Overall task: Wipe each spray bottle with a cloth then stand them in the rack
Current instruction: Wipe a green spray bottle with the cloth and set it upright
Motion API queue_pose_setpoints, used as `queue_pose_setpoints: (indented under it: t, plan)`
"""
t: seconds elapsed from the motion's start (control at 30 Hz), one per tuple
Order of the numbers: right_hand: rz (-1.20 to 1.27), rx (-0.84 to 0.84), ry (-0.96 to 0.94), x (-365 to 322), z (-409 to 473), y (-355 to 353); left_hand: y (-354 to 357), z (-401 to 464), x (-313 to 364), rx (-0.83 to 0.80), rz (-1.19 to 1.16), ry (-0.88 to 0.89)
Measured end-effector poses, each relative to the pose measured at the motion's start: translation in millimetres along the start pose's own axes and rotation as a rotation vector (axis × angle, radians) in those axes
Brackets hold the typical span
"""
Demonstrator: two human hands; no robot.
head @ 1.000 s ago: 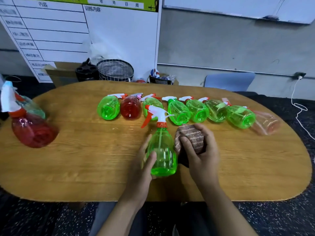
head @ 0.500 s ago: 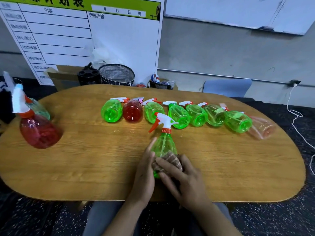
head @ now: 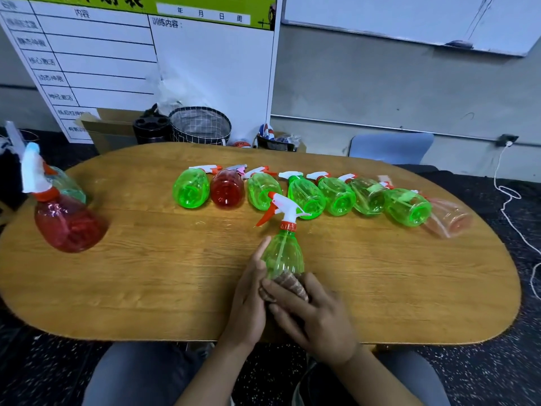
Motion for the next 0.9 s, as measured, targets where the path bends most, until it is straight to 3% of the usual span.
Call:
queue_pose_setpoints:
  t: [0.1, 0.27, 0.4, 0.57, 0.63, 0.9]
  plan:
    - [-0.013, 0.003, 0.058, 14, 9, 1, 0, -1, -1, 0.001, 0.019, -0.003]
    - [0.136, 0.03, 0.471, 63, 41, 5, 5, -4, 5, -0.004, 0.067, 0.006]
    - [0.099, 0.063, 0.493, 54, 25, 2, 3, -2, 3, 0.022, 0.123, -0.017]
    - [0.04, -0.087, 0.104, 17, -9, 5, 6, 2, -1, 0.026, 0.112, -0.079]
    - [0.046, -0.085, 0.048, 20, -5, 5, 5, 4, -3, 0.041, 0.11, -0.098]
    - [0.19, -0.032, 0.469, 79, 43, 17, 3, 6, -3, 0.112, 0.086, -0.153]
Point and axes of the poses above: each hand's wrist, its own z-axis towards the middle knuckle, its own y-axis out of the palm, x = y × z, the point moved 8 cm from there along z, towards the middle knuckle, and after that the axes turned 2 degrees about -z, right-handed, at the moved point
